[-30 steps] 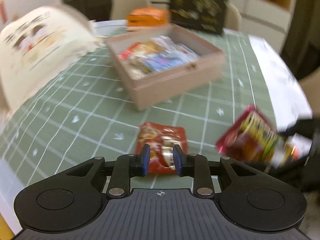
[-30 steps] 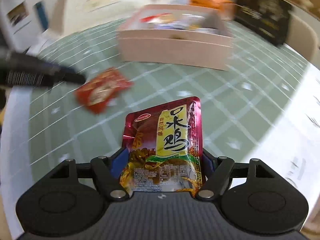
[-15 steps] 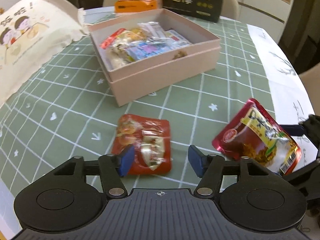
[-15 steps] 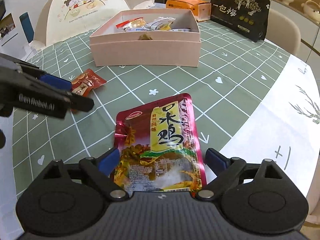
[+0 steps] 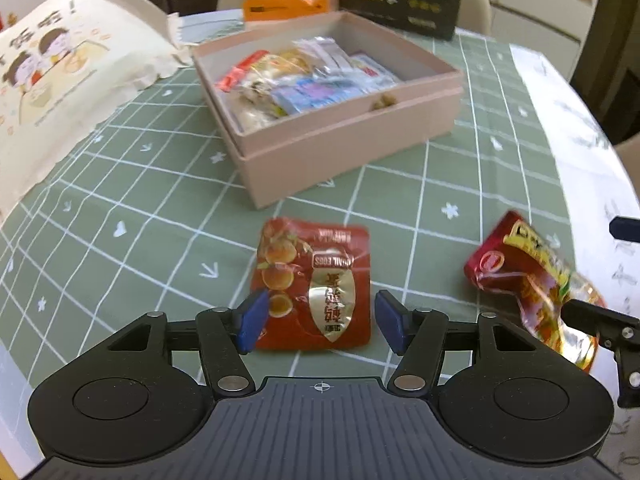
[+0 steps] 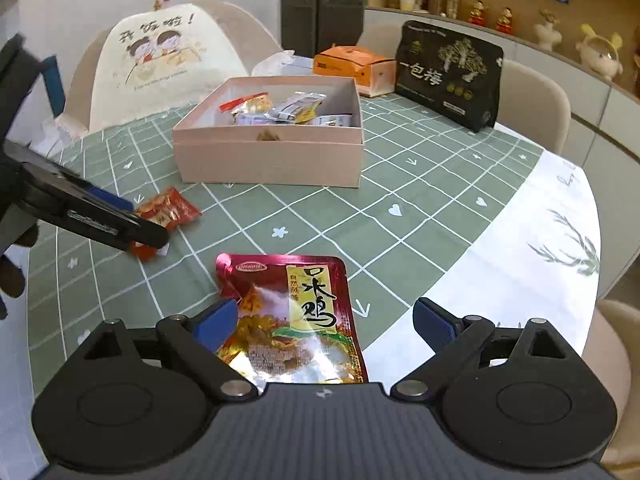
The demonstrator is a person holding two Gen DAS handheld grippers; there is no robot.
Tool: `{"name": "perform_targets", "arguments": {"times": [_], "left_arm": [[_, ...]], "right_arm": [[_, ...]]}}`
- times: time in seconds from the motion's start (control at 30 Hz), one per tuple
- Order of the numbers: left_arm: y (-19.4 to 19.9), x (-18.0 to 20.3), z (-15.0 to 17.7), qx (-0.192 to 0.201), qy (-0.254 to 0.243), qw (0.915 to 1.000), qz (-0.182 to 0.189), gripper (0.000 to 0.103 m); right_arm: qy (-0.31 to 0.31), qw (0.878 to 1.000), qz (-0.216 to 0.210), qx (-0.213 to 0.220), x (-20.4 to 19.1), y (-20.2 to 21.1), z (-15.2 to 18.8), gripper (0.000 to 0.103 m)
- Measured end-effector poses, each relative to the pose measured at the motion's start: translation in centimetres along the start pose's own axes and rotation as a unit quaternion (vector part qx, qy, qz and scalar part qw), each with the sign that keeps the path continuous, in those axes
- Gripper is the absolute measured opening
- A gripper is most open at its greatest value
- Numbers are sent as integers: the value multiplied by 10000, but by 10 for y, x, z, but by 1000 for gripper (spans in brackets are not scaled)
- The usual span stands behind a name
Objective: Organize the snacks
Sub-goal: 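Lift the red bag with the right tool while the left lifts the egg packet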
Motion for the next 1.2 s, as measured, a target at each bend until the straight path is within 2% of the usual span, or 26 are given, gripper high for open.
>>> {"name": "perform_targets", "arguments": {"times": [0.03,0.1,0.27,0.37,0.47,0.57,0.63,0.7,0.77,0.9,1.0,1.07,1.13,1.2], "left_arm": [[-3,2,0,-44,-66,10000,-19,74],[-7,5,1,-119,-144,9998,43,83],[4,-8,2,231,290,9993,83,76],[0,-20,-2,219,595,9979,125,79],[-10,-24,-9,116,731,9971,194,77],[-14,-24,-14,176,799,9966,111,78],[-11,-23,-13,194,881,9957,190,77],[-7,-20,-6,202,907,9950,365,77],[2,-14,7,195,917,9948,388,76],[22,-4,43,251,1048,9938,259,76],[36,2,67,367,1182,9923,93,76],[41,5,76,433,1239,9913,27,77],[43,6,81,501,1291,9904,-26,77],[44,6,81,544,1341,9895,-56,77]], "right_arm": [[22,10000,-45,-53,0,-2,0,95],[-65,9996,-127,-237,0,-10,2,95],[-323,9970,-324,-629,-1,-26,10,95],[-261,9969,-332,-659,-4,-28,13,95],[-178,9973,-284,-648,-7,-27,14,96],[-123,9976,-233,-641,-10,-28,15,97],[-103,9977,-211,-641,-10,-28,15,99],[-117,9977,-178,-648,-10,-29,16,103],[-99,9978,-168,-637,-9,-31,16,103],[-16,9977,-166,-662,-11,-31,15,103],[239,9955,-326,-863,-11,-33,10,103],[253,9950,-441,-860,-10,-28,5,98],[119,9963,-524,-674,-9,-20,0,98],[114,9956,-648,-664,-16,-22,-7,98]]}}
Point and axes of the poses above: each gripper's, at about its wrist camera, not at the fingertips, and y roughly against the way its jaws point, x to its right, z to its underside, the point moved 1 cm from there along -y, roughly the way its jaws point, and after that the axes turned 12 degrees about z, right-handed, at the moved point
